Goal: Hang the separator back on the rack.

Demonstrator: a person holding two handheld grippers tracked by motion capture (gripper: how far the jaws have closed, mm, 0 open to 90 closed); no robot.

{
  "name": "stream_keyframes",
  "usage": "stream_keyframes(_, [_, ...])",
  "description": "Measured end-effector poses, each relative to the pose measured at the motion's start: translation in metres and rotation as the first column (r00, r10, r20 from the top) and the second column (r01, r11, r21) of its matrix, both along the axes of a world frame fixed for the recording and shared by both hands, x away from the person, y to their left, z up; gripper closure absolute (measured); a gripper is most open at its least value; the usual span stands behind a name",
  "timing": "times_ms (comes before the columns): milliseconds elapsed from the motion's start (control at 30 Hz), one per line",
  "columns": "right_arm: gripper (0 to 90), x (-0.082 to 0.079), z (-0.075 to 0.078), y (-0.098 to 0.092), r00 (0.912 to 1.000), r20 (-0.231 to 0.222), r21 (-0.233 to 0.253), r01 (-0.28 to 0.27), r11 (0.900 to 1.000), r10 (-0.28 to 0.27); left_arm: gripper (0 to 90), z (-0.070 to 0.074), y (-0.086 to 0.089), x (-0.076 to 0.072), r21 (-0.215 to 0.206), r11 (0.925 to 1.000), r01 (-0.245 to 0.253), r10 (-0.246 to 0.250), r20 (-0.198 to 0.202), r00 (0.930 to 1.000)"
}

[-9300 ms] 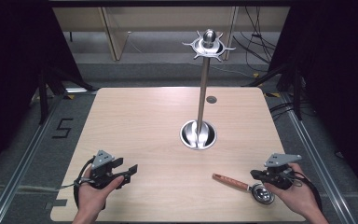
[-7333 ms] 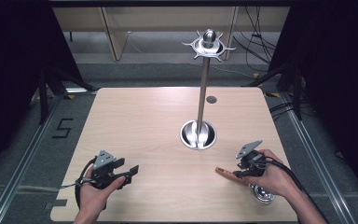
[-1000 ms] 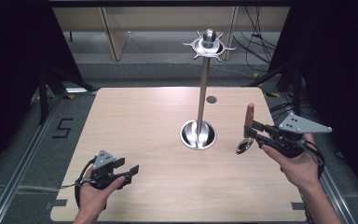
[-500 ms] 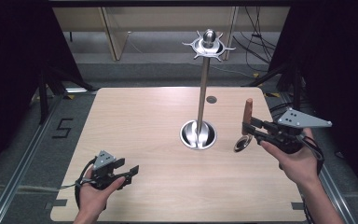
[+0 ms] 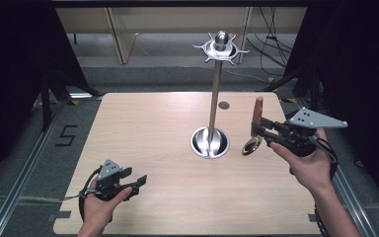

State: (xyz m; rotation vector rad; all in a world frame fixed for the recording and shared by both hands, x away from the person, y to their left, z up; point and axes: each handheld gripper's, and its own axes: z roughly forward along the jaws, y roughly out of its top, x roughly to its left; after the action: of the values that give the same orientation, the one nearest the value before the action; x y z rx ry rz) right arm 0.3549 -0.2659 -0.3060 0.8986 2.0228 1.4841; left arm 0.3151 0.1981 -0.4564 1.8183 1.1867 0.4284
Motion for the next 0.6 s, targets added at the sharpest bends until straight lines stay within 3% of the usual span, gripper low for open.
stream_keyframes(100, [68.9, 0.001, 0.002, 0.003, 0.9998, -0.018, 0.013, -0.002, 1.000, 0.002, 34.7, 0.000, 0.000, 0.000, 0.001, 1.0000, -0.001, 0.001, 0.000, 1.0000])
stream_keyframes(133, [68.9, 0.003, 0.005, 0.002, 1.0000, 0.004, -0.006, 0.002, 1.000, -0.002, 34.7, 0.000, 0.000, 0.000, 0.002, 1.0000, -0.003, 0.003, -0.003, 1.0000])
stream_keyframes(167, [68.9, 0.003, 0.005, 0.004, 0.9998, -0.002, 0.020, 0.021, 1.000, -0.021, 34.7, 0.000, 0.000, 0.000, 0.002, 1.0000, -0.003, 0.003, -0.003, 1.0000])
stream_keyframes(267, [68.8, 0.005, 0.007, 0.004, 1.0000, -0.005, 0.019, 0.007, 1.000, -0.007, 34.7, 0.000, 0.000, 0.000, -0.001, 1.0000, -0.002, 0.002, -0.001, 1.0000])
stream_keyframes(433, [68.9, 0.004, 0.011, 0.006, 0.9988, -0.038, 0.037, 0.033, 0.999, -0.031, 34.7, -0.001, 0.000, 0.000, -0.009, 1.0000, 0.000, -0.001, -0.006, 1.0000])
stream_keyframes(500, [68.8, 0.007, 0.013, 0.006, 0.9993, -0.008, 0.024, 0.038, 0.999, -0.037, 34.7, -0.001, 0.000, 0.000, -0.009, 1.0000, 0.003, -0.003, -0.005, 1.0000])
stream_keyframes(533, [68.8, 0.005, 0.014, 0.008, 0.9983, -0.042, 0.041, 0.042, 0.998, -0.040, 34.7, -0.001, -0.001, 0.000, -0.011, 0.9999, 0.002, -0.002, -0.004, 1.0000])
stream_keyframes(600, [68.8, 0.006, 0.014, 0.008, 0.9987, -0.039, 0.038, 0.034, 0.999, -0.033, 34.7, -0.001, -0.001, 0.000, -0.011, 0.9999, 0.001, -0.001, -0.004, 1.0000])
